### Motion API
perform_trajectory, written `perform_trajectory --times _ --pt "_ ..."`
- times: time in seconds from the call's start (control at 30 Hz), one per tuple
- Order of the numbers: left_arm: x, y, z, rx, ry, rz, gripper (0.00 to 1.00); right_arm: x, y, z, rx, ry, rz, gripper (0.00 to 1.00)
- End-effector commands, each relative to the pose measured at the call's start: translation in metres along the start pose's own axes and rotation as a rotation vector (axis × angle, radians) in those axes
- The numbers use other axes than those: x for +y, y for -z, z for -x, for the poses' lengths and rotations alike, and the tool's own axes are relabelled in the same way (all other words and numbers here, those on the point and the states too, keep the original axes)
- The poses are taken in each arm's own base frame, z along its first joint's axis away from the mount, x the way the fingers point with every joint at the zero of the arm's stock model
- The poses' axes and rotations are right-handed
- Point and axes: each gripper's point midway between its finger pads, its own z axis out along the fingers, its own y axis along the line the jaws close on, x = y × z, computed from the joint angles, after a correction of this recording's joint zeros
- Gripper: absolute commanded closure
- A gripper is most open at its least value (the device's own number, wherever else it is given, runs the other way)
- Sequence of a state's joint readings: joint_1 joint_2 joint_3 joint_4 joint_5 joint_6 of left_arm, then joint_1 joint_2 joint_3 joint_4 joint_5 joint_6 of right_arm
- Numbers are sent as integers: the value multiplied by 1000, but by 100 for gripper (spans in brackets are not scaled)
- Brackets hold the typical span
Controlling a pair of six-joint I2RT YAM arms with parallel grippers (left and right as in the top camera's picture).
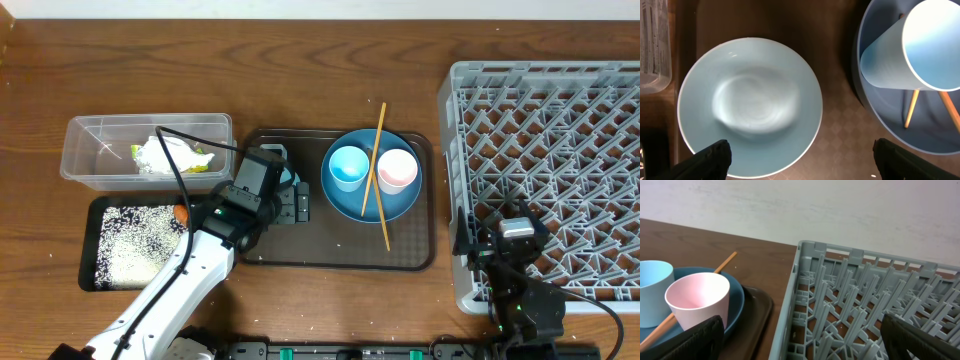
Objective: Sort waste into correct bins and load items into the dishwasher rack
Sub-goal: 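Move the left gripper right over the light-blue bowl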
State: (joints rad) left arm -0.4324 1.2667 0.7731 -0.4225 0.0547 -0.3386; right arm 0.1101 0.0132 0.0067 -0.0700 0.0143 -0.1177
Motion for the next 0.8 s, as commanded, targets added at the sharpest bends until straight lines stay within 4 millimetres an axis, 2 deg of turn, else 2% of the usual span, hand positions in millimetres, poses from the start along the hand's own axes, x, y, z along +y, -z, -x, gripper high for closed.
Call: perform_trajectory --times 0.0,0.6,0.77 --pt "-2 7 11 -37 -18 1 7 -1 0 -2 6 11 -5 1" --pt "-1 7 12 -41 -18 6 8 -2 0 -2 6 10 -9 1" --pt "-1 7 11 -38 -18 7 8 6 0 2 -10 0 40 1"
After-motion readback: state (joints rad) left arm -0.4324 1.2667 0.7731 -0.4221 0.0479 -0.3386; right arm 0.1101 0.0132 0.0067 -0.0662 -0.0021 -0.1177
